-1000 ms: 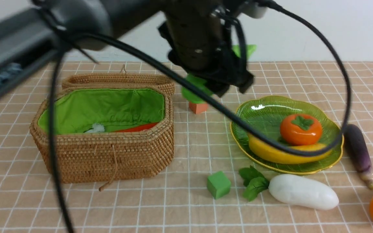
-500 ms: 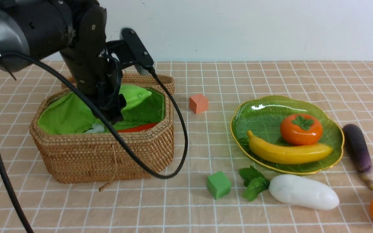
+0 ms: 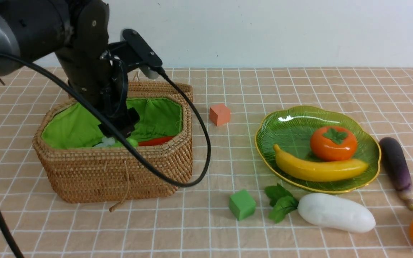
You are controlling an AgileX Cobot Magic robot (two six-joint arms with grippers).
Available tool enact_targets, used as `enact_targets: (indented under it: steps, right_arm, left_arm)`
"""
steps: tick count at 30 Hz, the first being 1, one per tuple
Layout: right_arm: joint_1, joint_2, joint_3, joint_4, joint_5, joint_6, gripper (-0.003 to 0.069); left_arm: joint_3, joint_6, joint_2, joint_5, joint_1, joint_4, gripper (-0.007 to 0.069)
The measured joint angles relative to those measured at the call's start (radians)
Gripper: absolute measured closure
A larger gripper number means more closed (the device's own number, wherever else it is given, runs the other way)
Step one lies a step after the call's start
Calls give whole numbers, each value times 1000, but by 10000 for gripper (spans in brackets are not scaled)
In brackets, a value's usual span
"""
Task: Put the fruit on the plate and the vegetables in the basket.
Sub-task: Take a chayote with your left arm and place it on the basket on the left, then take a daikon with your right arm and place it on the basket on the left.
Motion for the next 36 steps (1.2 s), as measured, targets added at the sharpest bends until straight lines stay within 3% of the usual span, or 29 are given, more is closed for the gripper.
enact_targets:
  steps: [2, 3, 4, 5, 6, 7, 8, 10, 17, 21, 23, 27, 30, 33, 36]
  right_arm:
    - [0, 72, 0, 0, -5, -22, 445]
    - [0, 78, 0, 0, -8, -24, 445]
    - [0, 124, 0, -1, -16, -45, 443]
    - [0, 159, 0, -2, -24, -56, 442]
    - [0, 203, 0, -5, -33, -76, 440]
    - [0, 211, 0, -5, -34, -80, 439]
    - [0, 268, 0, -7, -49, -102, 438]
    - [0, 361, 0, -7, -72, -145, 435]
    - [-70, 675, -25, -42, -94, -246, 435]
    - [-269, 813, -26, 0, -108, -386, 431]
    - [-322, 847, -26, 37, -122, -450, 419]
    - [-397, 946, -26, 121, -200, -678, 306]
    - [-399, 984, -26, 130, -232, -761, 228]
    - [-399, 1065, -26, 136, -277, -862, 71]
    - [-399, 1119, -26, 126, -323, -887, -1]
  left_arm:
    - [0, -114, -52, 31, -25, -5, 120]
    - [0, -128, -58, 33, -25, -5, 120]
    - [0, -239, -110, 58, -55, -7, 235]
    - [0, -293, -138, 72, -75, -11, 303]
    - [0, -371, -188, 96, -99, -16, 433]
    - [0, -371, -196, 100, -103, -16, 452]
    - [1, -425, -240, 128, -132, -27, 566]
    - [27, -454, -329, 144, -167, -43, 638]
    - [315, -474, -626, 41, -262, -170, 638]
    - [620, -449, -872, -134, -308, -297, 638]
    - [701, -431, -934, -181, -313, -336, 638]
    - [867, -339, -1061, -279, -313, -391, 638]
    - [898, -306, -1088, -288, -313, -393, 638]
    - [906, -289, -1103, -298, -313, -401, 638]
    - [906, -289, -1103, -302, -313, -401, 638]
